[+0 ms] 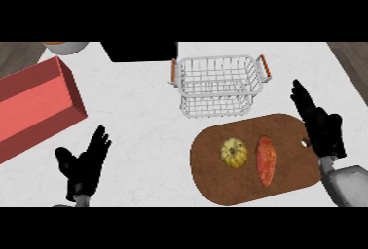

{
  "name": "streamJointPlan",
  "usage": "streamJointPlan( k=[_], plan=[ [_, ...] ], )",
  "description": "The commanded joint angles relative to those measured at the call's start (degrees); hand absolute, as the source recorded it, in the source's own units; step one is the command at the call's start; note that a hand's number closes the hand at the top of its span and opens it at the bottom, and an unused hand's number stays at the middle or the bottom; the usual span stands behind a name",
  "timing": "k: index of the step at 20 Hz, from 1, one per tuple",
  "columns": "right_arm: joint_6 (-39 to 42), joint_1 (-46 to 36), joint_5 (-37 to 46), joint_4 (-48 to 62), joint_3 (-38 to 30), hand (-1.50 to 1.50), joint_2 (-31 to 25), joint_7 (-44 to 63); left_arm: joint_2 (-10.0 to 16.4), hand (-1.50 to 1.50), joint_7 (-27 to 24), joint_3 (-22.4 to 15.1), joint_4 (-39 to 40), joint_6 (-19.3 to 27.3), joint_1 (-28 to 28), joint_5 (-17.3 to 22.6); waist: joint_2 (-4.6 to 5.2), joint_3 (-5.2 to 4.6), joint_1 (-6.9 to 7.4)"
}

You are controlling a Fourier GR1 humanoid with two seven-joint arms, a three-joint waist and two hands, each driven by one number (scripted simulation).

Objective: Pick the sweet potato from the cutting board and place it in the tiered basket

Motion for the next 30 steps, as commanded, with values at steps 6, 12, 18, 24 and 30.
streamJointPlan(
  k=[6,12,18,24,30],
  plan=[
    [17.4,-1.9,-27.8,-5.3,-16.3,1.50,5.5,-12.9,6.3,0.00,-6.4,1.2,-7.8,3.8,-9.6,-9.6,0.53,-0.10,-0.77],
    [34.2,2.4,-44.6,3.6,-18.1,-1.50,9.5,-5.6,3.1,0.00,-5.3,-2.4,-8.5,4.7,-11.5,-11.4,1.94,-0.43,0.66],
    [62.3,11.4,-51.7,7.9,-27.4,-1.50,-7.6,-6.1,2.8,0.00,-3.5,-4.0,-10.0,6.2,-9.5,-13.8,1.62,-0.95,0.72],
    [66.7,11.2,-29.1,1.6,-32.7,-1.50,-21.3,-11.2,3.4,0.00,-2.2,-2.8,-10.0,6.7,-11.0,-14.0,1.41,-1.08,-0.32],
    [62.1,8.6,-10.3,-15.3,-33.6,-1.50,-26.0,-11.1,3.0,0.00,-1.3,-2.8,-10.1,6.7,-11.9,-14.0,1.21,-1.14,0.04]
  ],
)
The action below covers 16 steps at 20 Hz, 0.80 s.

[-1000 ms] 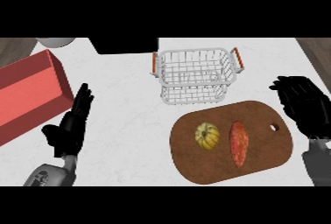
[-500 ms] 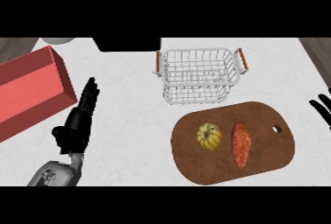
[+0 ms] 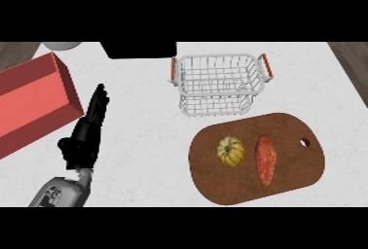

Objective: Pick the sweet potato from the cutting board and place it in the tiered basket

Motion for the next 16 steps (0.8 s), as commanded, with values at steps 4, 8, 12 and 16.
streamJointPlan(
  k=[4,8,12,16],
  plan=[
    [-4.0,-0.3,19.5,-17.4,0.5,-1.50,-4.5,1.5,-0.5,0.00,3.9,-1.0,-1.7,1.2,-2.0,-1.7,0.07,-0.01,0.66],
    [-5.8,4.4,23.3,-25.9,2.5,-1.50,-1.9,6.5,-1.2,0.00,1.4,-1.4,-1.7,0.7,0.1,-3.2,0.19,-0.03,0.85],
    [-6.7,1.6,28.9,-26.1,8.2,-1.50,3.1,9.6,-4.2,0.00,0.9,-1.3,0.9,0.5,-0.4,-4.7,0.50,-0.02,1.64],
    [-7.9,1.8,25.1,-35.3,9.5,-1.50,6.3,20.9,-3.6,0.00,3.3,0.8,-0.5,-1.8,-1.5,-5.2,0.40,-0.04,1.36]
  ],
)
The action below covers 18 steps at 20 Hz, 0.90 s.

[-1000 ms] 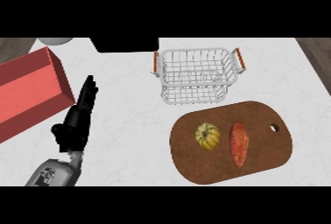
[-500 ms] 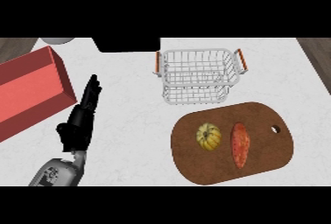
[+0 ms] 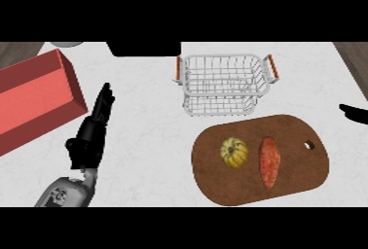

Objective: Pick the sweet potato from the cutting board and place it in the tiered basket

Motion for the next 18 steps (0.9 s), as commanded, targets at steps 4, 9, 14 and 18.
streamJointPlan(
  k=[4,9,14,18],
  plan=[
    [1.5,-2.0,5.2,-5.5,6.7,-1.50,4.1,9.3,-1.6,0.00,0.9,2.5,1.6,-2.6,-2.7,-1.0,0.14,0.00,0.31],
    [7.3,0.7,5.5,-5.2,3.5,-1.50,4.1,10.6,-3.9,0.00,2.0,1.8,-0.2,-1.0,0.2,-4.2,0.08,0.01,0.13],
    [8.1,6.2,12.3,-12.4,4.9,-1.50,8.2,11.8,-3.9,0.00,2.8,2.6,-0.8,-3.4,-0.1,-5.1,0.00,0.04,-0.15],
    [9.4,3.3,20.7,-5.7,3.3,-1.50,8.8,4.6,-4.1,0.00,0.7,3.4,-3.7,-4.9,4.6,-4.8,0.05,0.06,0.22]
  ],
)
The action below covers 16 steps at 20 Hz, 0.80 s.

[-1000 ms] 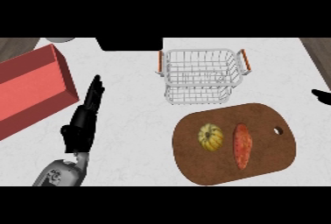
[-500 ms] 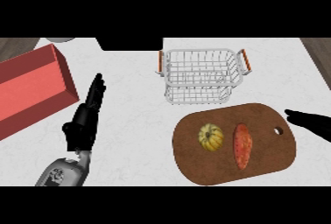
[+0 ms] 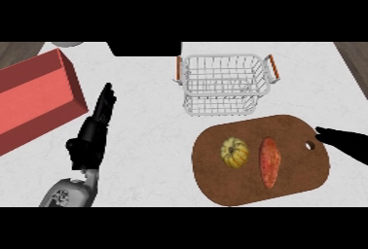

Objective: Pick the sweet potato from the cutting board and place it in the tiered basket

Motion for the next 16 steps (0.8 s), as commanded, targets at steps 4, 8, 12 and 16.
streamJointPlan(
  k=[4,8,12,16],
  plan=[
    [2.2,2.7,12.5,0.6,-1.9,-1.50,0.6,-10.2,-3.3,0.00,1.3,-0.2,-0.9,0.9,0.5,-3.2,-0.02,0.04,-0.18],
    [1.0,1.5,17.6,0.0,2.4,-1.50,3.4,-10.5,-1.0,0.00,0.8,4.3,1.5,-4.4,-1.8,-0.6,0.02,0.01,-0.09],
    [-1.2,0.2,23.7,1.1,5.1,-1.50,1.8,-17.4,-2.4,0.00,-2.3,5.1,5.0,-3.8,-2.4,-1.6,0.08,0.01,-0.13],
    [-4.9,3.0,30.3,0.1,6.7,-1.50,4.1,-20.3,-3.5,0.00,-3.1,5.0,3.9,-4.7,-0.2,-2.4,0.01,0.01,-0.17]
  ],
)
